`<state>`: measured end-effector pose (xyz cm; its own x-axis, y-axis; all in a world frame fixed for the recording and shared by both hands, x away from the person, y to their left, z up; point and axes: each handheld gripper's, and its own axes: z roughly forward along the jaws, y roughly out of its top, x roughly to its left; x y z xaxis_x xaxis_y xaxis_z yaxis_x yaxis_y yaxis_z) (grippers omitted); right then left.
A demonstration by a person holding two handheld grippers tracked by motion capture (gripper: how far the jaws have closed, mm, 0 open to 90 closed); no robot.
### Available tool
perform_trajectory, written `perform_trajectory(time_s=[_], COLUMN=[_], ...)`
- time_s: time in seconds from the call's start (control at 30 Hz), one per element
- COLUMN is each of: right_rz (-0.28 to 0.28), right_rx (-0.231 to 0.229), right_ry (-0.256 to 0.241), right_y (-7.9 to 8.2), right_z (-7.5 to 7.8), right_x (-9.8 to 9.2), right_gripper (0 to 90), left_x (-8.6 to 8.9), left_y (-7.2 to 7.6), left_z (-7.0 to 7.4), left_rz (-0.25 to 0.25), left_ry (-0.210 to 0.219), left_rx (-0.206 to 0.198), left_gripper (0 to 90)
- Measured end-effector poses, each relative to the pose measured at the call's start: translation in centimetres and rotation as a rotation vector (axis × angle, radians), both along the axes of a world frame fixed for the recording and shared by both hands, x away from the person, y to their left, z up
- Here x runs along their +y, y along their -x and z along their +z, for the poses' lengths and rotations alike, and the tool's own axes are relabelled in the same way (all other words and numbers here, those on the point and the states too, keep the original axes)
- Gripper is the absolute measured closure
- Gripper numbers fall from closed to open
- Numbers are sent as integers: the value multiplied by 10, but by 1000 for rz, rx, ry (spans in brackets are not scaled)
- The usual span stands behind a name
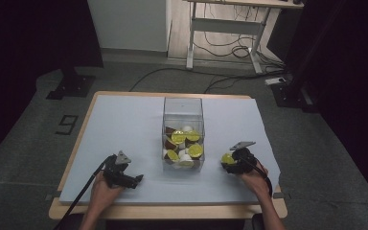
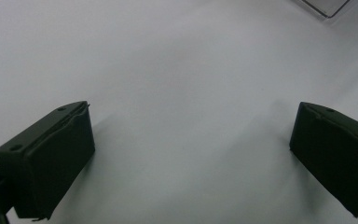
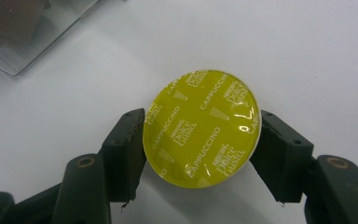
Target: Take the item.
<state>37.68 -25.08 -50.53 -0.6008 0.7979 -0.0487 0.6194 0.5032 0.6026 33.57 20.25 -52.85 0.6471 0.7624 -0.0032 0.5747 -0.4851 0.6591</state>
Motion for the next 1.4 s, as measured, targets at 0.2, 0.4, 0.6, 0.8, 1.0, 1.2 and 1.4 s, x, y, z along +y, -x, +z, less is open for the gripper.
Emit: perform_trajectory(time_s=[0.2, 0.4, 0.6, 0.8, 1.0, 1.2, 1.4], right_rz=[8, -3, -13, -24, -52, -71, -79], right_rx=[-18, -47, -57, -60, -65, -35, -15], right_ry=[-7, -18, -19, -16, -28, -43, -19], right_y=[1, 3, 6, 14, 24, 30, 32], right_z=[4, 10, 13, 17, 16, 8, -1], right_x=[1, 2, 1, -2, -8, -15, -19], right_gripper=[337, 231, 168, 133, 75, 2, 0], left_x=[0, 0, 0, 0, 0, 0, 0], left_y=[0, 0, 0, 0, 0, 0, 0], left_z=[0, 0, 0, 0, 0, 0, 0], left_rz=[0, 0, 0, 0, 0, 4, 4], left_ry=[0, 0, 0, -1, 0, 1, 2], left_rx=[0, 1, 1, 0, -1, 0, 0], left_gripper=[0, 0, 0, 0, 0, 0, 0])
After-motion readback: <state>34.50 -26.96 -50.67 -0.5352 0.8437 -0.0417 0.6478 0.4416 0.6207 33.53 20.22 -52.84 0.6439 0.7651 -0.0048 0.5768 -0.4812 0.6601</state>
